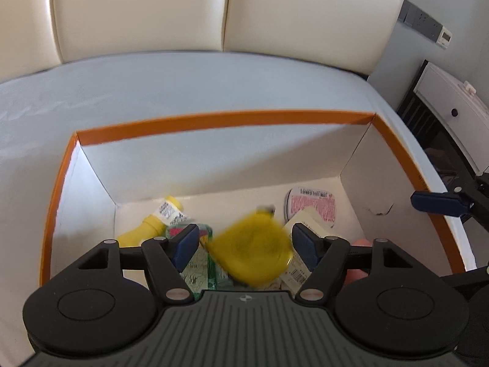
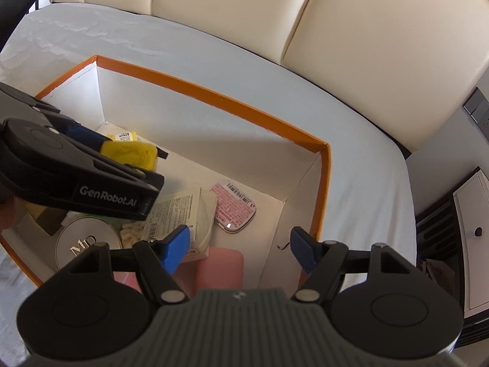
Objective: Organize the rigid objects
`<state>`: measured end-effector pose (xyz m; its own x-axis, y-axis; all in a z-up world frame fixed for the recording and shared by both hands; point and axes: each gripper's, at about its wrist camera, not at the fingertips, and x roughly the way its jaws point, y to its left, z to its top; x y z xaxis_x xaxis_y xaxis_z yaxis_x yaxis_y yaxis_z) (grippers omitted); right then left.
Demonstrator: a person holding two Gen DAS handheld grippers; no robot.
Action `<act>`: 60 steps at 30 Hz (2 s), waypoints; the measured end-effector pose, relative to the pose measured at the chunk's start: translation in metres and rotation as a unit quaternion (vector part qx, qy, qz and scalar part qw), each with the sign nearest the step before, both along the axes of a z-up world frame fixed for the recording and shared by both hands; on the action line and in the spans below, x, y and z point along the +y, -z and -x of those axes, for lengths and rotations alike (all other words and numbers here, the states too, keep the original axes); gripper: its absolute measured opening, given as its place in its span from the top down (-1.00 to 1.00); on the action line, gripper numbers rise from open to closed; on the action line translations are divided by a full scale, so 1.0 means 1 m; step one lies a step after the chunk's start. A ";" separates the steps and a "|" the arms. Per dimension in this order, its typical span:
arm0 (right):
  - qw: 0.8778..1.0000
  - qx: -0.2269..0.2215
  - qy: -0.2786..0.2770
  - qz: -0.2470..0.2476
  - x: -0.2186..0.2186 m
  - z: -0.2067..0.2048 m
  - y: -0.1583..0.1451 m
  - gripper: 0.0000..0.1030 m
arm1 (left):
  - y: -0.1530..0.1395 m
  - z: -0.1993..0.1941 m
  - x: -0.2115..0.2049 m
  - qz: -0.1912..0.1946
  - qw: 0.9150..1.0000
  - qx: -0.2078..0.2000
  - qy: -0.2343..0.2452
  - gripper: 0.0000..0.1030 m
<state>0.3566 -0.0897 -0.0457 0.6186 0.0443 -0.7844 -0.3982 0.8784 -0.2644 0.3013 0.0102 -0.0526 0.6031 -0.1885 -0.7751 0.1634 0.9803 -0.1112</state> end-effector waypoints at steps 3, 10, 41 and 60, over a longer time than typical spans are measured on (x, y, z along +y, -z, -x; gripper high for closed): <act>1.000 0.001 0.002 -0.001 -0.002 0.000 -0.001 -0.40 | -0.009 0.004 0.000 0.004 1.000 -0.019 -0.003 -0.72; 1.000 -0.006 0.005 -0.006 -0.002 0.005 -0.014 -0.40 | -0.028 0.017 0.002 0.007 0.999 -0.041 -0.006 -0.72; 0.969 -0.172 0.077 -0.157 -0.025 0.158 -0.121 -0.67 | -0.131 0.186 0.010 -0.002 0.956 -0.286 -0.059 -0.54; 0.947 -0.212 0.140 -0.197 -0.008 0.253 -0.089 -0.85 | -0.097 0.264 0.040 -0.061 0.952 -0.277 -0.112 -0.74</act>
